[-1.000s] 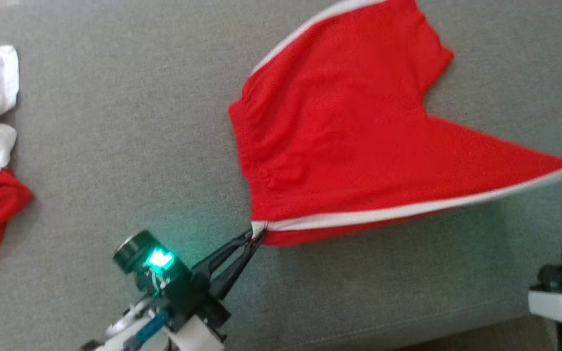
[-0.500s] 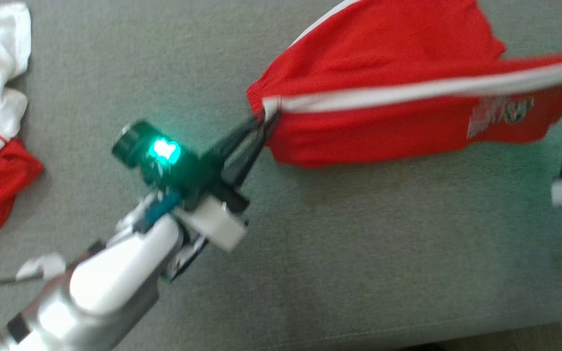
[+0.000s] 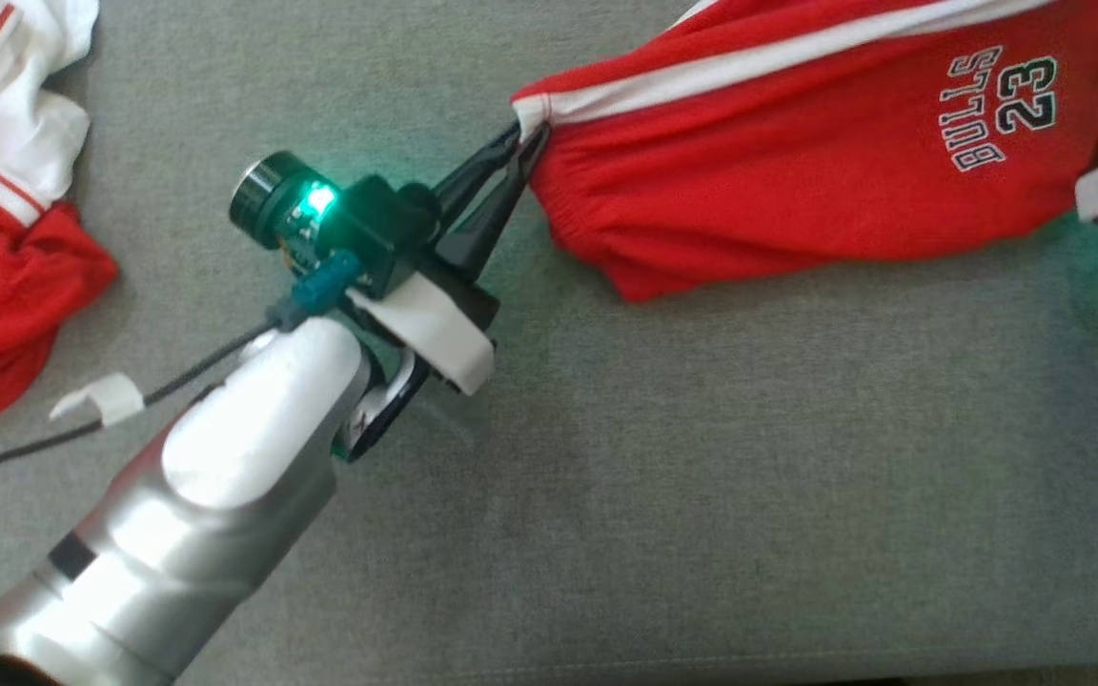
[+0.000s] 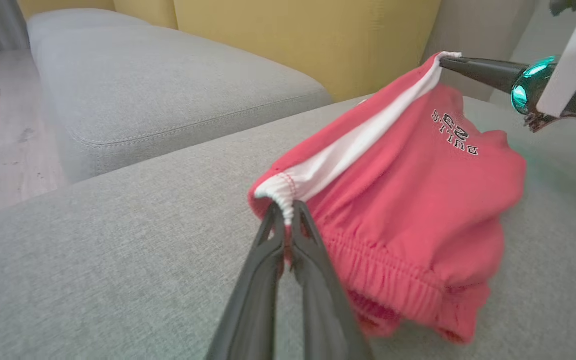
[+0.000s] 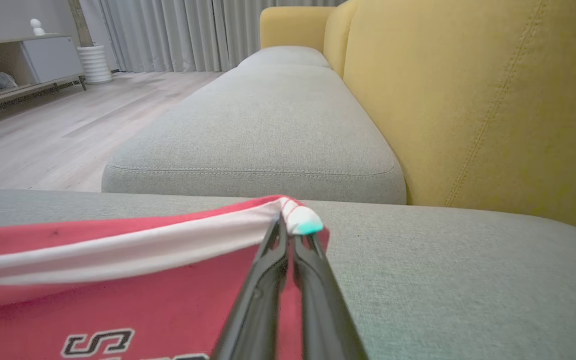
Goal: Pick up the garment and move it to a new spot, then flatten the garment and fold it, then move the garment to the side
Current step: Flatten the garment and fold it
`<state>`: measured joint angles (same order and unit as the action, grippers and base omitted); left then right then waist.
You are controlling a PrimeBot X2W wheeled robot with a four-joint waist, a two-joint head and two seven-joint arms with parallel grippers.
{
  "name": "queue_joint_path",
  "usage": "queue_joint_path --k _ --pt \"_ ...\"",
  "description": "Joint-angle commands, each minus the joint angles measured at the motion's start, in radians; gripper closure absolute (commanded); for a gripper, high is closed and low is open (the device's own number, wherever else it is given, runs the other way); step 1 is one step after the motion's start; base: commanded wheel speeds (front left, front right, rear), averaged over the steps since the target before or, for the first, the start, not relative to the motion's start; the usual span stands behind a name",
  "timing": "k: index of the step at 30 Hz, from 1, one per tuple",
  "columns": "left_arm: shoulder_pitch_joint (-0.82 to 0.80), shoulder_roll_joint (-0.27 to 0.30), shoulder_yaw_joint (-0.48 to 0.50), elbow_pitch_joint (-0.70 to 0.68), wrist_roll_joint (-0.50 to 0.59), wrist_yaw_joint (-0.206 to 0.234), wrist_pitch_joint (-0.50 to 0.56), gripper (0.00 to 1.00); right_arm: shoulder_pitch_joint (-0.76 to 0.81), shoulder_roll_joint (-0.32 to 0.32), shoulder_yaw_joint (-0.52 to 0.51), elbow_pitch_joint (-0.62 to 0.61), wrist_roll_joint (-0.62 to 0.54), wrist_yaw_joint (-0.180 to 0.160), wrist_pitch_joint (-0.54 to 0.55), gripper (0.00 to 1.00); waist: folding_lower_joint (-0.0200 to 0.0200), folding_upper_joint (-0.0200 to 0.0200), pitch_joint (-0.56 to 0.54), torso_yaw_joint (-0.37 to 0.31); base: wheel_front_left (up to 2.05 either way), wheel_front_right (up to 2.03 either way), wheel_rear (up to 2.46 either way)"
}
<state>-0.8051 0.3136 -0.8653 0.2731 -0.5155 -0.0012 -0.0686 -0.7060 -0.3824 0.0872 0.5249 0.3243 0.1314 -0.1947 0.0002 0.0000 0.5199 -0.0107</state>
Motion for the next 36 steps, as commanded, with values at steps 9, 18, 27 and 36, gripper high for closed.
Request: queue_joint_path --k 9,18,27,36 --pt "-0.086 -0.034 0.064 0.082 -0.031 -0.018 -0.050 0.05 -0.143 -0.011 0.085 0.129 0.041 -0.001 -0.045 0.00 -0.0002 0.0000 0.045 0.022 0.00 0.00 0.00" --pt "-0.062 -0.077 0.124 0.078 0.019 0.090 -0.182 0.00 -0.131 -0.041 0.103 0.140 0.055 -0.001 -0.067 0.00 -0.0002 0.0000 0.056 0.048 0.00 0.00 0.00" --pt "0.159 -0.094 0.230 -0.150 0.225 0.279 -0.193 0.00 -0.038 -0.140 0.141 0.236 0.187 -0.001 0.042 0.00 -0.0002 0.0000 0.012 0.101 0.00 0.00 0.00" --pt "0.362 -0.124 0.306 -0.256 0.289 0.289 -0.193 0.00 0.022 -0.203 0.178 0.229 0.380 -0.001 0.123 1.00 -0.0002 0.0000 -0.066 0.142 0.00 0.00 0.00"
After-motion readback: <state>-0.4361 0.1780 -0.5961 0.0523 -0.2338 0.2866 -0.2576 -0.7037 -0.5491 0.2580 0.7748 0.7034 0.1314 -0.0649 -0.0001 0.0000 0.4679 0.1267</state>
